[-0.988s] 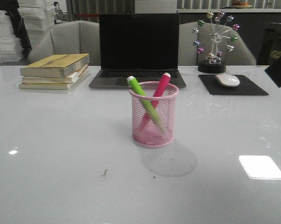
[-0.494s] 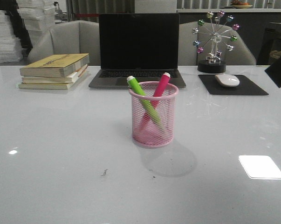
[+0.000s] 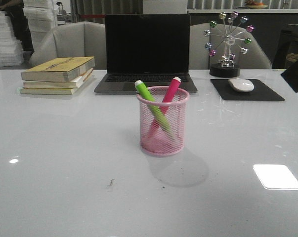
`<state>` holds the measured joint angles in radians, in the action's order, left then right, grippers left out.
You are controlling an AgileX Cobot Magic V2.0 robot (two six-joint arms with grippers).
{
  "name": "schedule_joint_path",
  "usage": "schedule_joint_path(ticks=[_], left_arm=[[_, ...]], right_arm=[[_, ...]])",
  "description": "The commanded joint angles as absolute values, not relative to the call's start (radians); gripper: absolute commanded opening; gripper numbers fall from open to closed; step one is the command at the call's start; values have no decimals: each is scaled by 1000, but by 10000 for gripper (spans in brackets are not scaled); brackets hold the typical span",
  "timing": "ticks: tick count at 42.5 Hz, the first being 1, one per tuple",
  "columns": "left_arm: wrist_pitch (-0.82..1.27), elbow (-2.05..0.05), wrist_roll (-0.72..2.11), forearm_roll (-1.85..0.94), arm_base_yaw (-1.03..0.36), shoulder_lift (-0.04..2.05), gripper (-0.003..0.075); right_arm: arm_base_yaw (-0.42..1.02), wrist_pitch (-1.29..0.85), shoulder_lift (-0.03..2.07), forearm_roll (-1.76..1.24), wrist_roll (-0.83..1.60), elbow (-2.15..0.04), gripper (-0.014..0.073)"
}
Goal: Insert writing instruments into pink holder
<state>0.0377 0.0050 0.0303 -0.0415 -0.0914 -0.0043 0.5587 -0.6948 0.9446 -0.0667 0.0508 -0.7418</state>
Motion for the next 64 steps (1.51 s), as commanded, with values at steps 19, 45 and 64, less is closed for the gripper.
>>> schedule_joint_path(ticks=[19, 45, 64], left_arm=[[-52, 9, 21, -50, -91, -24, 91], [-52, 9, 21, -50, -91, -24, 92], [-52, 9, 21, -50, -91, -24, 91]], right_arm=[[242, -384, 586, -34, 72, -540, 56], [-48, -18, -32, -49, 60, 24, 56], [-29, 32, -31, -34, -7, 24, 56]])
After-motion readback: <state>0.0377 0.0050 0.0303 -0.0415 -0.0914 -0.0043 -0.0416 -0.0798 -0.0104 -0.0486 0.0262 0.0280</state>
